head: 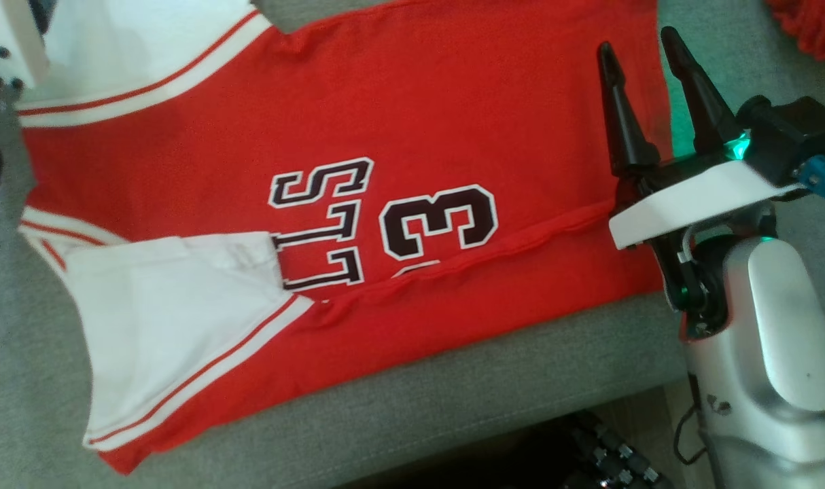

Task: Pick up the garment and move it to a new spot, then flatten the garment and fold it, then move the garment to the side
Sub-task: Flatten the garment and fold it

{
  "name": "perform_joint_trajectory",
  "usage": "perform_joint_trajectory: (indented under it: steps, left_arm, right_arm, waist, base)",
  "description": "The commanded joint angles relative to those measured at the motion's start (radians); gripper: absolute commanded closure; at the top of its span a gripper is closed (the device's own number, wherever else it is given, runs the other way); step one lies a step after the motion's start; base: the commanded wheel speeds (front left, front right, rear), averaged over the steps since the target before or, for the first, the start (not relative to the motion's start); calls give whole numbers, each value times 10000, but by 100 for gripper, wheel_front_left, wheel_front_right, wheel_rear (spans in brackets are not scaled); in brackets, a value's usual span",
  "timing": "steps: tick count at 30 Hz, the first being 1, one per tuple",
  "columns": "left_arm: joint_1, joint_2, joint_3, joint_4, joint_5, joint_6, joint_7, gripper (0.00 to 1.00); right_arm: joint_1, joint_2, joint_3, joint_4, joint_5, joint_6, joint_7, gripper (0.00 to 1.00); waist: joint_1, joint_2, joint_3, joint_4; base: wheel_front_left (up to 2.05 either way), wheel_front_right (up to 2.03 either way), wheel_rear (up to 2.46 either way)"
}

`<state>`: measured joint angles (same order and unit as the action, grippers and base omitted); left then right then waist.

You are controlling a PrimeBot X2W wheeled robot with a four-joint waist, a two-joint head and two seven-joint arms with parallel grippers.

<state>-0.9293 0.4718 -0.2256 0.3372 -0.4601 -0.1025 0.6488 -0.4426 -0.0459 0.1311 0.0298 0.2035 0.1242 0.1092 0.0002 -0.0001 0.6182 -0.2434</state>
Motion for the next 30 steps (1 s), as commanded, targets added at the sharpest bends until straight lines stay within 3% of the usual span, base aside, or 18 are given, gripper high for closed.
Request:
perform_joint_trajectory:
  steps: [1, 5, 6, 7, 8, 10, 20, 30]
  left_arm:
    - [-469, 634, 345, -216, 94, 85, 120, 0]
    - [-547, 691, 328, -74, -41, 66, 299, 2]
    - [-541, 690, 303, -87, -93, 45, 354, 32]
    - [-536, 694, 278, -115, -125, 31, 382, 52]
    - [-531, 700, 247, -150, -145, 14, 388, 65]
    - [-517, 703, 172, -226, -187, -25, 358, 100]
    - [-305, 462, 6, -923, -398, -156, -956, 100]
    - [505, 39, -204, -1929, -724, -197, -1973, 100]
  right_arm:
    - [-62, -43, 242, -308, -39, 65, -106, 0]
    - [-97, -43, 265, -318, -29, 65, -185, 0]
    - [-93, -43, 256, -322, -34, 65, -196, 0]
    - [-91, -43, 230, -328, -47, 65, -200, 0]
    - [-98, -46, 193, -330, -61, 65, -195, 0]
    - [-144, -81, 103, -297, -96, 65, -137, 0]
    - [-1381, -726, -345, 582, -816, 65, 981, 0]
    - [-2914, -2175, 0, 2680, -866, 65, 2716, 0]
  waist:
    - [-2, 1, 146, -180]
    - [-2, 1, 203, -275]
    - [-2, 1, 200, -281]
    - [-2, 1, 194, -279]
    - [-2, 1, 183, -268]
    - [-2, 1, 129, -224]
    - [-2, 1, -395, 191]
    - [-2, 1, -743, 1120]
  base:
    - [0, 0, 0]
    - [0, 0, 0]
    - [0, 0, 0]
    - [0, 0, 0]
    - [0, 0, 0]
    - [0, 0, 0]
    - [0, 0, 0]
    - [0, 0, 0]
